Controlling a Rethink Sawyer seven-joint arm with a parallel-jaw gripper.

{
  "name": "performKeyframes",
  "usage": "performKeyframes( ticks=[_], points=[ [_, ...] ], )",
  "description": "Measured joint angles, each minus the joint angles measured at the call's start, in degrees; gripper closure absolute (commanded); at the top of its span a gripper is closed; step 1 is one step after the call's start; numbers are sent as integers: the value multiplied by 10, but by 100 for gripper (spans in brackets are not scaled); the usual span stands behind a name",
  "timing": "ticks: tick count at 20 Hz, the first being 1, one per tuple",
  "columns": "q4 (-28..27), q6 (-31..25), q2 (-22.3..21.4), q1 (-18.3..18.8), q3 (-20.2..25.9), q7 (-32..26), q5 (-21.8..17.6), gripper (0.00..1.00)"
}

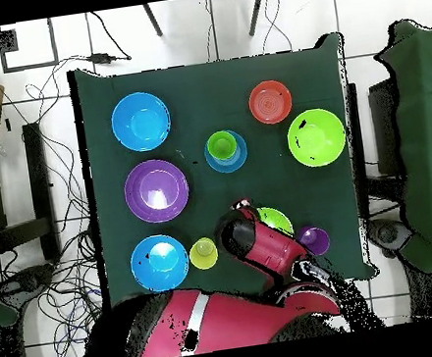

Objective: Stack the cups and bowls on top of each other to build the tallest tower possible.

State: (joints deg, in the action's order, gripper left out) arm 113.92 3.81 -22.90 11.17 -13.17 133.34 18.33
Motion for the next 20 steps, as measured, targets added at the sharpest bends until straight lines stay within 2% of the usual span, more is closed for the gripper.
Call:
performKeyframes(
  ticks=[4, 5, 20],
  points=[
    [0, 0, 7, -3, -2, 0, -2, 0],
    [0, 0, 10, -5, -3, 0, -9, 100],
    [0, -19, -5, -16, -22, 0, -31, 100]
  ],
)
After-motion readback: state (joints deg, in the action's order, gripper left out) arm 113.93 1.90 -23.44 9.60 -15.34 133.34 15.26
